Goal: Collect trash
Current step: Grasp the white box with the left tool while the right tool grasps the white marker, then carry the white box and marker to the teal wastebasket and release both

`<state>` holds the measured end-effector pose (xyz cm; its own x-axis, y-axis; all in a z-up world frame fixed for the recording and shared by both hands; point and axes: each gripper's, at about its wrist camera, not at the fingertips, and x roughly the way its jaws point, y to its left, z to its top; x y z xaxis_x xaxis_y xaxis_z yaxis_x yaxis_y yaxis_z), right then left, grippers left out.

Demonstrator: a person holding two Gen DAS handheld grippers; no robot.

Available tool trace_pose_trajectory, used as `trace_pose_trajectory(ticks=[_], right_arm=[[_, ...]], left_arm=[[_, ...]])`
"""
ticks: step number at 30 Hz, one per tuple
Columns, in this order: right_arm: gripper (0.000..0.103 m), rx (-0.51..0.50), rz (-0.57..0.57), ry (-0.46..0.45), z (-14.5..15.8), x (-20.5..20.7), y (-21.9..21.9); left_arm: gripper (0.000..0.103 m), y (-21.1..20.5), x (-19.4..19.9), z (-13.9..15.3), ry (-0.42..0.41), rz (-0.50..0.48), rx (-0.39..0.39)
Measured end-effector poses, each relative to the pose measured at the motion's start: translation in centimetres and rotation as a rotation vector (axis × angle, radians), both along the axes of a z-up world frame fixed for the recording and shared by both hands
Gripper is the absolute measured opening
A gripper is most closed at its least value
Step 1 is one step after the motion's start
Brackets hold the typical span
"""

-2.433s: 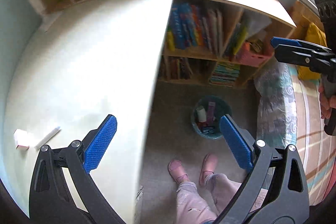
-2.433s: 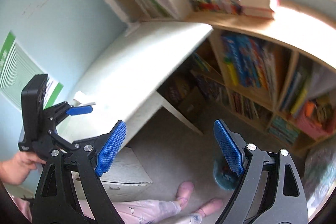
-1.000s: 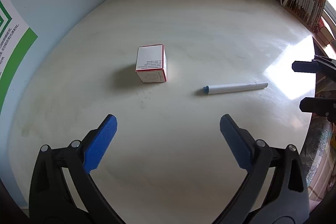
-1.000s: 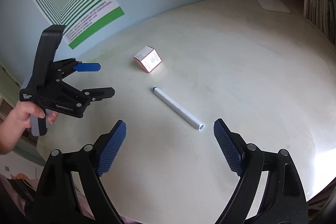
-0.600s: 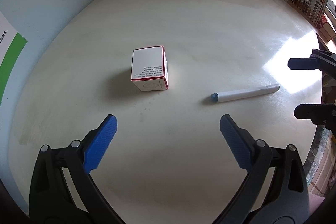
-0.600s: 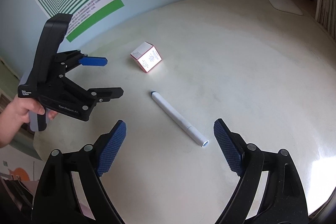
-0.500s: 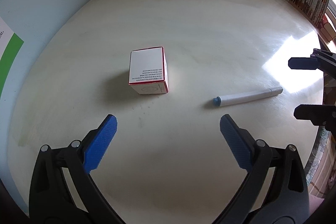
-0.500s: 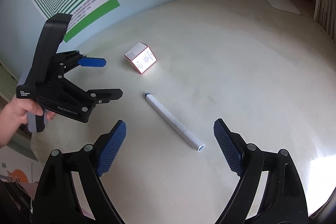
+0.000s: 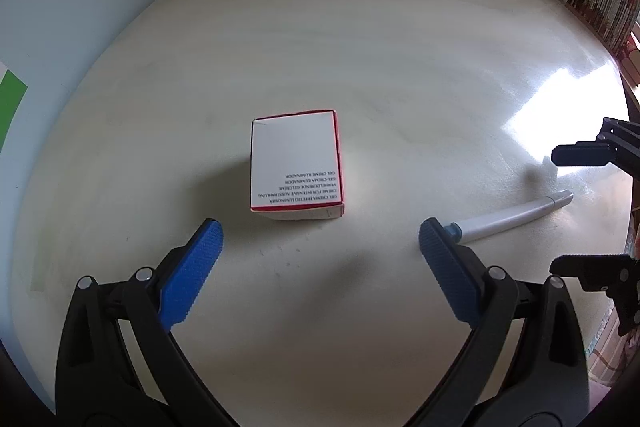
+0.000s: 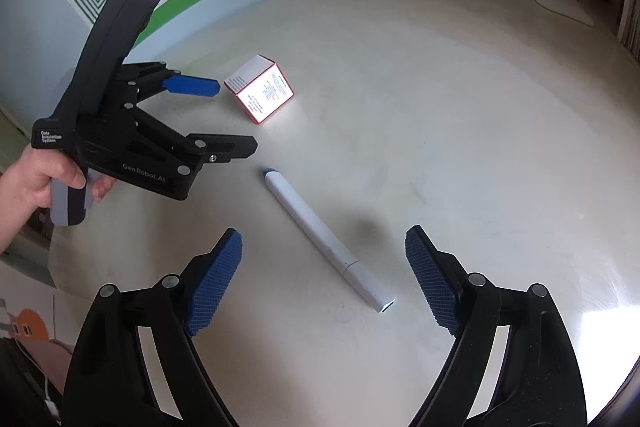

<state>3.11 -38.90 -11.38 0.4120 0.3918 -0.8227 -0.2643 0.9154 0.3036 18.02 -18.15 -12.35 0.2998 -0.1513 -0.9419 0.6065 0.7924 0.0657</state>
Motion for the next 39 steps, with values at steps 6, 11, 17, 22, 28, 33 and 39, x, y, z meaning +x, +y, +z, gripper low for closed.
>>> trace_pose_trajectory(ticks=[6, 11, 17, 22, 28, 33, 39], right_arm=[[0.075, -0.021, 0.01, -0.01, -0.6, 0.2, 0.1], [0.064, -0.061, 0.025, -0.047, -0.7, 0.2, 0.2], [0.025, -0.114, 0.037, -0.088, -0.8, 0.0, -0.4], [0.013, -0.072, 0.009, -0.067, -1.1, 0.2, -1.9], [0.013, -0.027, -0.019, -0.059, -0.4, 0.0, -2.5], [0.013, -0.027, -0.031, -0.078, 1.0, -0.3, -2.9], [0.013, -0.032, -0.049, -0.113, 2.6, -1.2, -3.8]], left_arm=[[0.096, 0.1, 1.4, -0.8, 0.016, 0.012, -0.01], [0.096, 0.1, 2.1, -1.5, 0.023, 0.015, -0.034], [0.088, 0.3, 2.9, -1.5, 0.0, -0.002, -0.094], [0.039, 0.0, 2.5, -0.6, -0.013, -0.055, -0.095], [0.038, -0.1, 0.8, 0.5, -0.019, -0.067, -0.106], [0.038, 0.4, -0.2, 1.6, -0.041, -0.088, -0.092], [0.038, -0.7, -1.2, 3.0, -0.072, -0.106, -0.083]])
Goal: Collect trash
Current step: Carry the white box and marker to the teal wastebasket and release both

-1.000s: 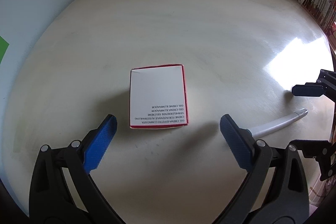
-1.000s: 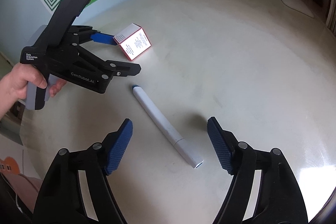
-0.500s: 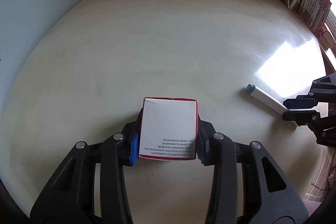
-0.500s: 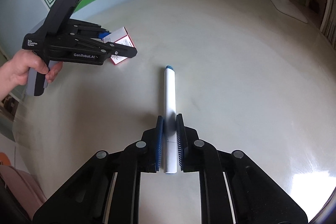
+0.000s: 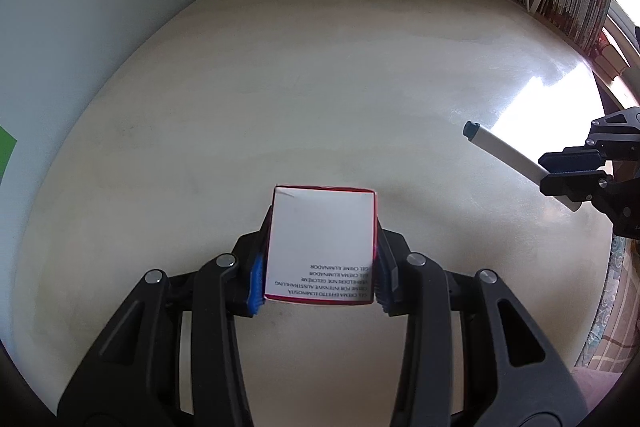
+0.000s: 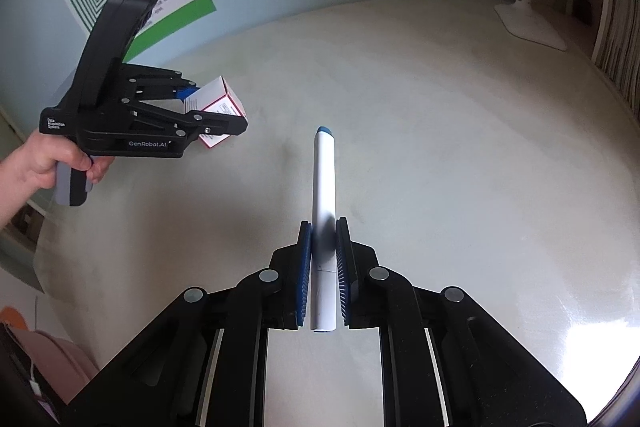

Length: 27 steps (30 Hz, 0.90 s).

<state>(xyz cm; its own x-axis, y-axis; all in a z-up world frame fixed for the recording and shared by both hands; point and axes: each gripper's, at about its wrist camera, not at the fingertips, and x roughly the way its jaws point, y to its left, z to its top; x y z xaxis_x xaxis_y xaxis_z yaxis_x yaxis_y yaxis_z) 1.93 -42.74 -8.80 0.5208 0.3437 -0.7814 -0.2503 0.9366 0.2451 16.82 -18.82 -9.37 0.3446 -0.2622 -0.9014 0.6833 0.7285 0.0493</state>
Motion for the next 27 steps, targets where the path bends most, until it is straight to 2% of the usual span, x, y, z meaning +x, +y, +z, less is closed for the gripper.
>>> trace_pose_trajectory(ticks=[8, 21, 27], right_arm=[[0.013, 0.0, -0.053, -0.036, 1.5, -2.5, -2.1], [0.013, -0.001, -0.19, -0.105, 4.0, -8.1, -6.7], [0.013, 0.008, -0.267, -0.123, 4.6, -11.4, -8.9]], left_arm=[[0.038, -2.1, -2.5, 2.1, -0.041, -0.047, -0.001], [0.038, -9.7, -6.1, 4.2, -0.091, -0.18, 0.004], [0.039, -12.4, -9.0, 5.0, -0.108, -0.249, -0.004]])
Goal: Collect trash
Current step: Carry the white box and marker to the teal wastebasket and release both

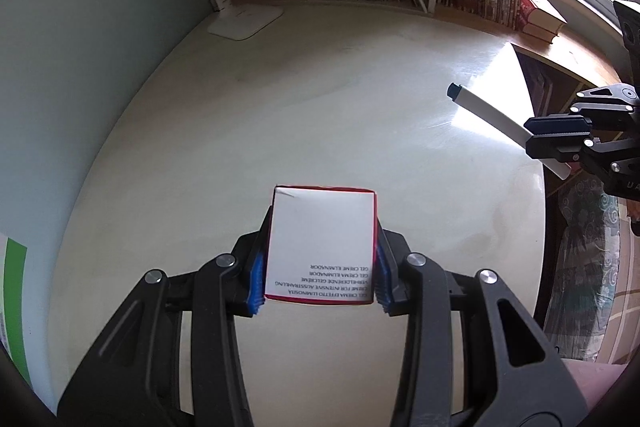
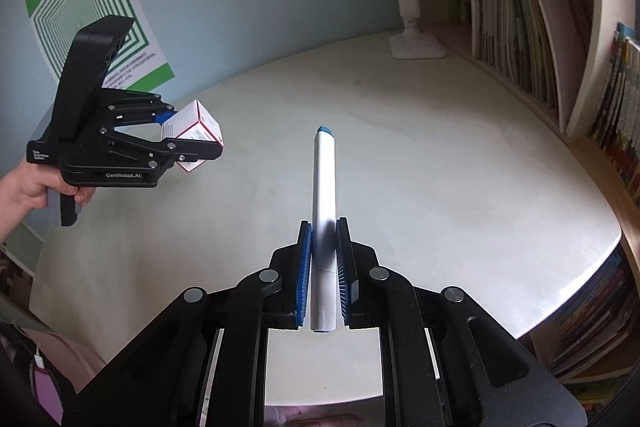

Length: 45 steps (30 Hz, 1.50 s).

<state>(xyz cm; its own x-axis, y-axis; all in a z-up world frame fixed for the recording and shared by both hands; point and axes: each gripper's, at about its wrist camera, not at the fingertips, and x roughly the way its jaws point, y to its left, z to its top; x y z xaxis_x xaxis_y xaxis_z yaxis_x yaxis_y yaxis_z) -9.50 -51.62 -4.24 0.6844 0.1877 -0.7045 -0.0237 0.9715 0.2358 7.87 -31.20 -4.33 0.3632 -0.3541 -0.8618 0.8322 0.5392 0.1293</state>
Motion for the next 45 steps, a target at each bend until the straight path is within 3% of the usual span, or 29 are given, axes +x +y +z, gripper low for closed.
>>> trace_pose_trajectory(ticks=[9, 27, 34, 45], right_arm=[[0.013, 0.01, -0.144, -0.012, 0.2, -6.9, -3.6], [0.013, 0.077, -0.538, 0.055, -2.9, -25.0, -9.5], [0.013, 0.157, -0.639, 0.098, -6.4, -30.2, -10.4], [0.013, 0.32, -0.738, 0.161, -15.0, -35.0, -11.5]], left_arm=[[0.039, -5.2, -5.1, -0.4, 0.013, -0.145, 0.005], [0.038, -18.1, -19.9, -3.1, 0.09, -0.574, 0.031], [0.038, -21.3, -25.4, -6.6, 0.136, -0.667, 0.07], [0.039, -24.2, -31.1, -16.0, 0.21, -0.72, 0.173]])
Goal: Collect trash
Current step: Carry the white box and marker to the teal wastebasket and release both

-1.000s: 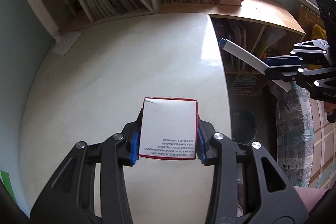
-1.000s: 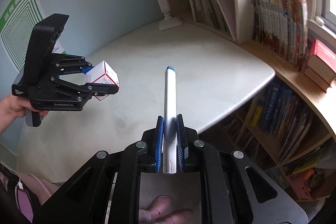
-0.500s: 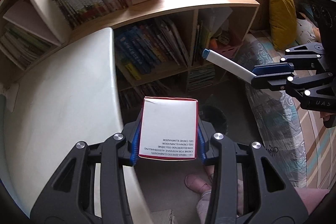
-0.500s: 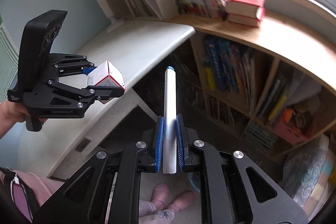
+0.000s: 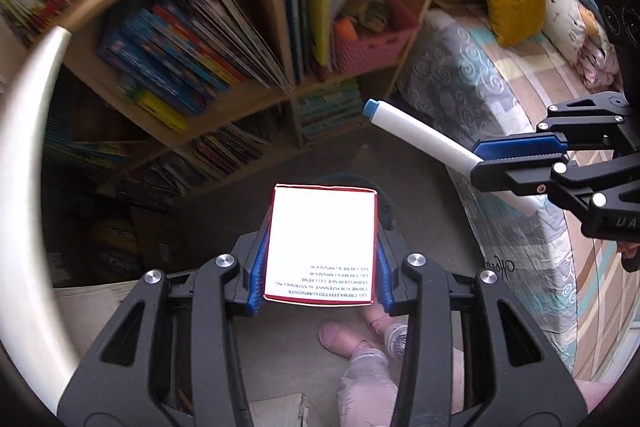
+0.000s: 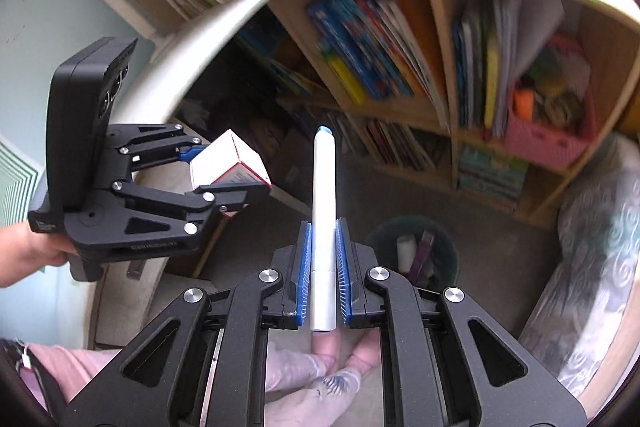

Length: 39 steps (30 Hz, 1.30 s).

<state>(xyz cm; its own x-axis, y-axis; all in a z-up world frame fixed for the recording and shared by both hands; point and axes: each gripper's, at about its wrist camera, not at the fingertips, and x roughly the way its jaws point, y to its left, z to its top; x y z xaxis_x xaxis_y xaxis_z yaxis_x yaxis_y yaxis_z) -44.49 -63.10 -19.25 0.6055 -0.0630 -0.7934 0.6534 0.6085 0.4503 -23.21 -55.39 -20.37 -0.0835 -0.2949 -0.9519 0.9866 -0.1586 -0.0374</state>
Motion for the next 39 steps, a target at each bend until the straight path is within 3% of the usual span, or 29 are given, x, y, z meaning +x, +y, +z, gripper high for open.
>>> trace_pose_trajectory(ticks=[10, 21, 23, 25, 28, 39], right_arm=[[0.013, 0.151, -0.058, 0.03, -9.8, -1.7, -0.7], [0.014, 0.252, -0.118, 0.024, -18.8, -1.9, -2.8], [0.017, 0.258, -0.119, 0.022, -19.7, -1.9, -3.3], [0.021, 0.267, -0.129, 0.018, -20.4, -2.1, -3.7], [0.051, 0.262, -0.159, 0.021, -20.6, -2.6, -4.1], [0.054, 0.258, -0.189, 0.021, -19.1, -3.6, -3.5]], left_arm=[[0.039, -1.9, -1.9, -10.0, 0.005, -0.041, 0.133], [0.04, -3.9, -2.9, -18.0, 0.01, -0.097, 0.212], [0.061, -4.0, -3.2, -19.4, -0.01, -0.108, 0.229], [0.067, -4.1, -3.4, -19.8, -0.018, -0.117, 0.215], [0.074, -4.2, -3.3, -20.4, -0.013, -0.1, 0.228], [0.08, -3.5, -3.1, -18.4, -0.015, -0.081, 0.206]])
